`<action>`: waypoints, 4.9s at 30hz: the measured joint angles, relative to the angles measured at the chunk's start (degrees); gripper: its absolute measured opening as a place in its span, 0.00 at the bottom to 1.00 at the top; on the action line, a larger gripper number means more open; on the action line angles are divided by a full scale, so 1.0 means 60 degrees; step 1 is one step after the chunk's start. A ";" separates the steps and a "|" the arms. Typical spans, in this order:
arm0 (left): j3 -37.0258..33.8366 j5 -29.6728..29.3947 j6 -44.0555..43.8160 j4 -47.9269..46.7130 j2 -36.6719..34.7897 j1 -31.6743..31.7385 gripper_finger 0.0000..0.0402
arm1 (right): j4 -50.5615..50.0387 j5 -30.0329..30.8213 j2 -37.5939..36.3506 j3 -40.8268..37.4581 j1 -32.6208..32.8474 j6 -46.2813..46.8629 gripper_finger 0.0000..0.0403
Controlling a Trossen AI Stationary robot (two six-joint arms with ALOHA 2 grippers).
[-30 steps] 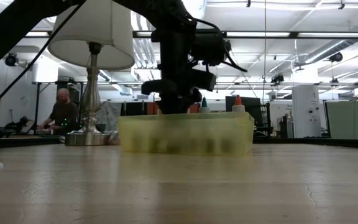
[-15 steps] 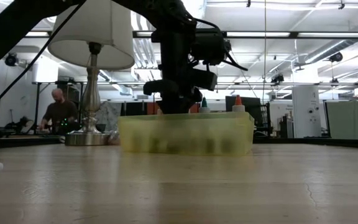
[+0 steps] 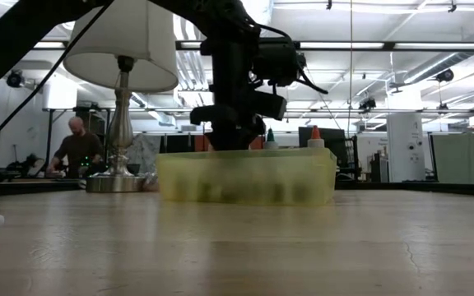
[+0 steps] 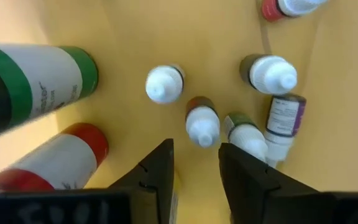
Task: Pick & Place food coloring
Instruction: Put the small orange food coloring bottle into the yellow bin, then put the small purple food coloring bottle into the yellow bin
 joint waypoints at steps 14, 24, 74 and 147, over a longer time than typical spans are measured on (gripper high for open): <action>0.2216 -0.0050 -0.0770 -0.2154 -0.0246 -0.0087 0.25 | 0.0000 -0.0001 0.0000 0.0000 0.0004 -0.0032 0.43; 0.2236 0.0179 -0.1945 -0.2846 -0.1995 -0.0811 0.25 | -0.0651 -0.0717 0.0000 0.0000 0.0007 0.0002 0.43; -0.2105 -0.0047 -1.7600 0.0436 -0.5825 -0.7079 0.25 | -0.0729 -0.2786 -0.0453 -0.1603 0.0197 -0.0753 0.43; -0.3226 0.1676 -2.1697 0.1315 -0.1362 -0.6823 0.25 | -0.1176 -0.4350 -0.2007 -0.2566 0.0237 -0.2589 0.43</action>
